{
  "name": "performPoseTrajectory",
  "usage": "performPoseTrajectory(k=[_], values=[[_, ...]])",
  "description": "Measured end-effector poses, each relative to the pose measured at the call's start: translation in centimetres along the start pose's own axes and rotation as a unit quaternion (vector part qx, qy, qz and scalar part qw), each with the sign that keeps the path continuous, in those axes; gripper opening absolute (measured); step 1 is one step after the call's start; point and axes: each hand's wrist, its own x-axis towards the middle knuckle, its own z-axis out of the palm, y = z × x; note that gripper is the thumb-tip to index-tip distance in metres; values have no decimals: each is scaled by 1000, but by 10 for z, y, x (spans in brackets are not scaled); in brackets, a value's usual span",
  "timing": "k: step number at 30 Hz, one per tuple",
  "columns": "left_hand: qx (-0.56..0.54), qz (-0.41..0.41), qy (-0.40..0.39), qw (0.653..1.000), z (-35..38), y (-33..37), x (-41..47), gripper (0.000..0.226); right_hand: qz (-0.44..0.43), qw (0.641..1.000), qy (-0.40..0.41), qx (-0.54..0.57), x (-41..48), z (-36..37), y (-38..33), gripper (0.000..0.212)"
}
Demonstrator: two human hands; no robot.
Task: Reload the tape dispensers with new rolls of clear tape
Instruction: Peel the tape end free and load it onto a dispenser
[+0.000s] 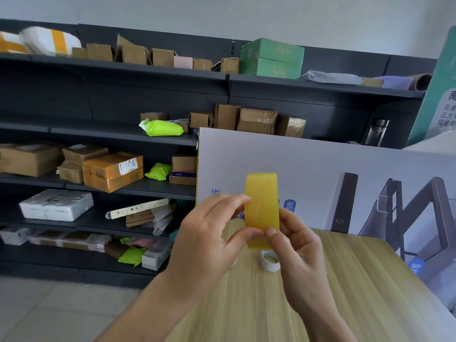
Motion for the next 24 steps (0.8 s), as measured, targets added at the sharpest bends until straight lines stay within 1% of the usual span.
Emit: performPoseTrajectory(k=[2, 4, 7, 8, 9, 11, 14, 17, 19, 20, 22, 23, 24], values=[[-11, -6, 7, 1000, 1, 0, -1, 39, 1, 1000, 2, 0, 0, 0, 0, 32], [-22, 0, 14, 1000, 3, -1, -4, 30, 3, 1000, 2, 7, -1, 1, 0, 28], [-44, -8, 15, 999, 3, -2, -5, 26, 2, 1000, 0, 2, -1, 1, -1, 25], [-54, -20, 8, 998, 2, -1, -4, 29, 4, 1000, 2, 3, 0, 0, 0, 26], [-57, -28, -3, 998, 0, 0, -2, 36, 7, 1000, 1, 5, 0, 0, 0, 26], [-34, -15, -17, 999, -2, 0, 1, 46, 8, 1000, 0, 8, 1, 0, 0, 27], [-10, 6, -6, 1000, -2, -1, 0, 43, 12, 1000, 2, 13, 0, 0, 2, 28], [0, 9, 6, 1000, -1, -2, -4, 39, 10, 1000, 1, 10, -2, 0, 2, 27], [-1, 20, 10, 1000, 1, -4, -5, 32, 8, 1000, -1, 9, -3, 1, 3, 25], [-6, 30, 12, 999, 1, -3, -5, 29, 7, 1000, 0, 10, -3, 0, 3, 24], [-31, 38, 10, 999, 0, -1, -5, 29, 1, 1000, -3, 15, -2, -1, 2, 26], [-61, 25, 1, 998, -1, 0, -3, 32, 1, 1000, -6, 17, -2, -1, 1, 29], [-106, -5, -15, 994, -1, 0, -2, 39, 4, 1000, -10, 16, -2, -1, 0, 32]])
